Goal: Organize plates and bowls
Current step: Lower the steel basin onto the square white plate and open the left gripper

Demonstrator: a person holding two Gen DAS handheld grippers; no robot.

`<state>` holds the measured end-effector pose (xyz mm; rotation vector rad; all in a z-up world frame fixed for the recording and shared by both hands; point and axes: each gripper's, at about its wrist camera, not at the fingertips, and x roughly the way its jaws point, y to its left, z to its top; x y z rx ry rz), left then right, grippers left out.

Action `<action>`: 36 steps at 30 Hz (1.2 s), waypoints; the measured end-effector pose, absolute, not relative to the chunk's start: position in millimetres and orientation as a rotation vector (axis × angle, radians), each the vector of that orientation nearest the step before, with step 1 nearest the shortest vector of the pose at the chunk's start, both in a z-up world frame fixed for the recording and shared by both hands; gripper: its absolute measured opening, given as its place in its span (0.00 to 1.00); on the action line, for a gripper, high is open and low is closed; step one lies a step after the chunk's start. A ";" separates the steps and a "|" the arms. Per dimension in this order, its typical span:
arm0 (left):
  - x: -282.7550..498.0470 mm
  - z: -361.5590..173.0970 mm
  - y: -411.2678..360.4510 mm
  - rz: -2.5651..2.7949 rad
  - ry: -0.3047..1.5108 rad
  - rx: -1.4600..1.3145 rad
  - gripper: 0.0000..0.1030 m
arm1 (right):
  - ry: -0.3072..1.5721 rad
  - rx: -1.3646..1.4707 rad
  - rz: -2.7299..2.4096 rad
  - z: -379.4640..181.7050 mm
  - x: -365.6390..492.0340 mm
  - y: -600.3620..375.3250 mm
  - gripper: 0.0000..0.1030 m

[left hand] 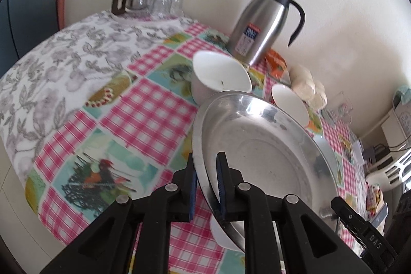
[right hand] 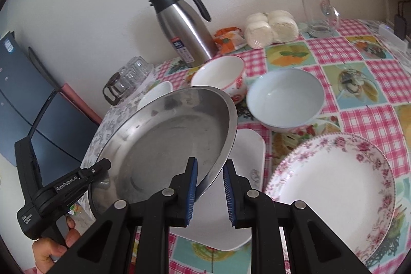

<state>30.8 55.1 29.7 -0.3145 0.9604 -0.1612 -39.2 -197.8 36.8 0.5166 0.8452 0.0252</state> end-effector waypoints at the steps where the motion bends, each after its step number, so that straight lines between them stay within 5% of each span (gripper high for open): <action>1: 31.0 28.2 53.5 -0.165 0.970 -0.312 0.15 | 0.855 0.524 0.019 34.7 -39.0 -200.5 0.21; 36: 28.2 -9.8 32.8 -0.183 1.258 -0.224 0.14 | 1.065 0.547 -0.110 5.5 -36.0 -216.5 0.23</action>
